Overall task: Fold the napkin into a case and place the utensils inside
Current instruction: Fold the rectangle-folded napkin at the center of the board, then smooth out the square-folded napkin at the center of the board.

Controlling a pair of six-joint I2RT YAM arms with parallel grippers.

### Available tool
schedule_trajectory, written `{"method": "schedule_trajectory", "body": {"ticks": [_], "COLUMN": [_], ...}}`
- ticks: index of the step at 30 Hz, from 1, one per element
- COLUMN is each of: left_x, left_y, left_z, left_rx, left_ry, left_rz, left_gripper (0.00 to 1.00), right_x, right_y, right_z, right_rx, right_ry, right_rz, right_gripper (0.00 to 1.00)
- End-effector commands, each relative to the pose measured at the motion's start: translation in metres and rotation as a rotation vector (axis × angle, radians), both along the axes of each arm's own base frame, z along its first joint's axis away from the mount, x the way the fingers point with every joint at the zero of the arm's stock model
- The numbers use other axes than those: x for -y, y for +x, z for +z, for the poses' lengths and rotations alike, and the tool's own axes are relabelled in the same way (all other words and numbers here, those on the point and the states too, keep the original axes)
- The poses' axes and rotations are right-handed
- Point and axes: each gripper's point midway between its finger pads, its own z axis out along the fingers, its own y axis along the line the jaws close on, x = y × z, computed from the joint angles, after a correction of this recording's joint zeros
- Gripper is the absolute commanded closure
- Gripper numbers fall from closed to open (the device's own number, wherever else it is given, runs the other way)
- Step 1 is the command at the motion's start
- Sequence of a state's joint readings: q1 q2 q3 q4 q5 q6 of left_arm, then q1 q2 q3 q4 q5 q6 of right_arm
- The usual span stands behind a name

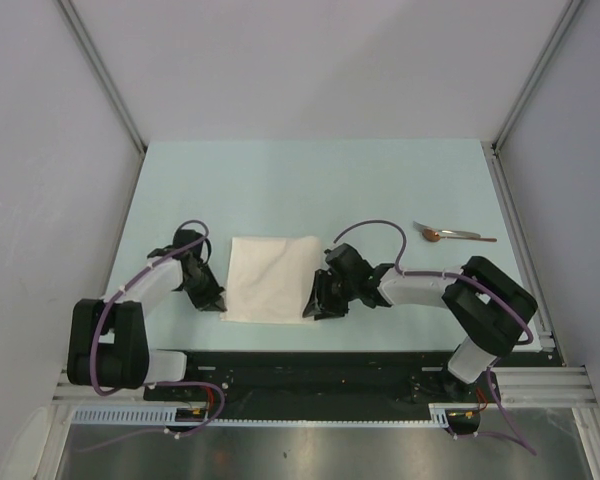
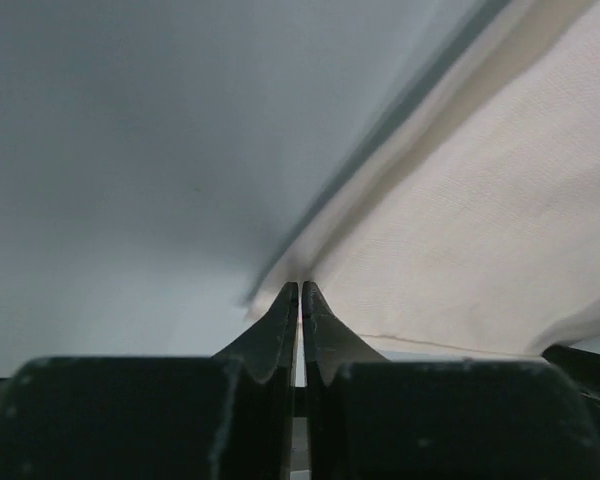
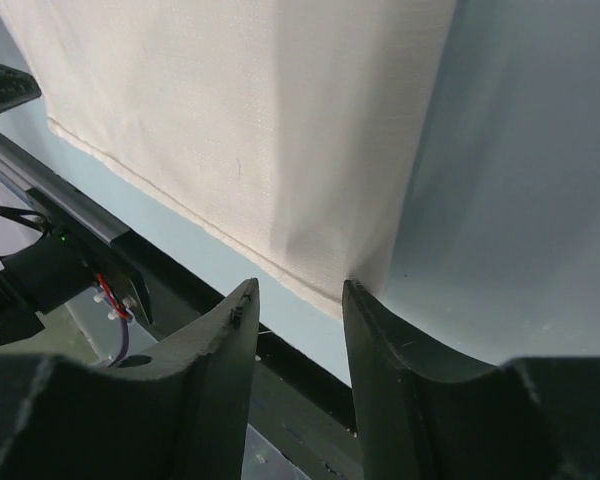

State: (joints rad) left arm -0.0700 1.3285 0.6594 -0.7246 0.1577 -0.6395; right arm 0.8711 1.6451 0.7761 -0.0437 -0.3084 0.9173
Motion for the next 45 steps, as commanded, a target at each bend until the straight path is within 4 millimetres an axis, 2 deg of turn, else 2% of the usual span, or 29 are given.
{"method": "schedule_trajectory", "body": {"ticks": [1,4,5,6,7,8,9,10,11,13,14,15,17,19,20,21,22,23,26,29,31,32,34,36,37,39,40,42,45], "left_x": [-0.024,-0.020,-0.013,0.005,0.015,0.026,0.043,0.051,0.058,0.067,0.067,0.066,0.062,0.058,0.057,0.056,0.050,0.048,0.039,0.026,0.024,0.025,0.025,0.027,0.030,0.035,0.036,0.034,0.035], "left_y": [0.018,0.056,0.077,0.087,0.095,0.110,0.115,0.119,0.123,0.139,0.150,0.154,0.166,0.178,0.182,0.190,0.194,0.202,0.207,0.208,0.208,0.210,0.212,0.214,0.215,0.210,0.207,0.201,0.194], "left_z": [0.019,0.057,0.072,0.085,0.092,0.093,0.100,0.096,0.094,0.080,0.081,0.065,0.059,0.047,0.045,0.046,0.029,0.028,0.007,-0.009,-0.011,-0.007,0.006,0.034,0.044,0.069,0.077,0.085,0.076], "left_rx": [0.053,0.234,0.345,0.405,0.440,0.472,0.473,0.450,0.428,0.375,0.384,0.333,0.323,0.292,0.282,0.285,0.245,0.247,0.198,0.178,0.177,0.192,0.231,0.299,0.323,0.377,0.390,0.411,0.389], "left_ry": [0.132,0.114,0.082,-0.011,-0.063,-0.123,-0.225,-0.280,-0.324,-0.379,-0.377,-0.365,-0.340,-0.308,-0.307,-0.302,-0.262,-0.251,-0.235,-0.201,-0.214,-0.219,-0.202,-0.195,-0.203,-0.220,-0.230,-0.226,-0.240], "left_rz": [0.039,-0.028,-0.054,-0.110,-0.133,-0.150,-0.156,-0.152,-0.143,-0.115,-0.107,-0.091,-0.074,-0.033,-0.024,-0.021,0.001,0.006,0.033,0.054,0.053,0.043,0.027,0.004,-0.011,-0.039,-0.046,-0.050,-0.037], "left_gripper": [0.96,0.94,0.89,0.87,0.86,0.86,0.87,0.88,0.92,0.96,0.98,0.99,0.99,1.00,1.00,1.00,1.00,1.00,1.00,1.00,1.00,1.00,1.00,0.99,0.97,0.94,0.92,0.89,0.88], "right_x": [0.004,0.000,0.001,0.007,0.003,0.002,0.004,-0.004,-0.006,-0.006,-0.013,-0.014,-0.020,-0.017,-0.019,-0.019,-0.016,-0.008,0.015,0.036,0.046,0.051,0.058,0.061,0.056,0.053,0.042,0.031,-0.002], "right_y": [0.010,0.038,0.046,0.065,0.076,0.087,0.104,0.115,0.124,0.142,0.153,0.159,0.179,0.191,0.200,0.202,0.206,0.214,0.231,0.241,0.245,0.243,0.250,0.246,0.243,0.240,0.232,0.227,0.218], "right_z": [0.009,0.035,0.040,0.044,0.054,0.058,0.058,0.071,0.073,0.066,0.075,0.074,0.079,0.076,0.067,0.063,0.056,0.046,0.026,0.011,0.005,0.002,0.016,0.024,0.037,0.050,0.062,0.069,0.076], "right_rx": [0.036,0.118,0.137,0.159,0.183,0.187,0.195,0.221,0.237,0.218,0.238,0.227,0.249,0.237,0.222,0.205,0.195,0.187,0.190,0.181,0.186,0.170,0.225,0.225,0.249,0.273,0.298,0.314,0.309], "right_ry": [-0.002,0.026,0.028,0.037,0.069,0.089,0.113,0.158,0.169,0.172,0.205,0.214,0.284,0.311,0.323,0.335,0.337,0.331,0.290,0.249,0.219,0.191,0.148,0.104,0.102,0.061,0.060,0.070,0.170], "right_rz": [-0.019,-0.010,-0.011,-0.041,-0.024,-0.028,-0.041,-0.014,-0.009,-0.010,-0.007,-0.013,-0.016,-0.029,-0.036,-0.031,-0.038,-0.056,-0.097,-0.119,-0.128,-0.134,-0.144,-0.148,-0.135,-0.128,-0.105,-0.093,-0.042], "right_gripper": [0.56,0.56,0.56,0.56,0.55,0.55,0.55,0.55,0.55,0.56,0.57,0.57,0.59,0.62,0.67,0.67,0.69,0.71,0.72,0.73,0.73,0.74,0.74,0.74,0.74,0.73,0.73,0.72,0.71]}}
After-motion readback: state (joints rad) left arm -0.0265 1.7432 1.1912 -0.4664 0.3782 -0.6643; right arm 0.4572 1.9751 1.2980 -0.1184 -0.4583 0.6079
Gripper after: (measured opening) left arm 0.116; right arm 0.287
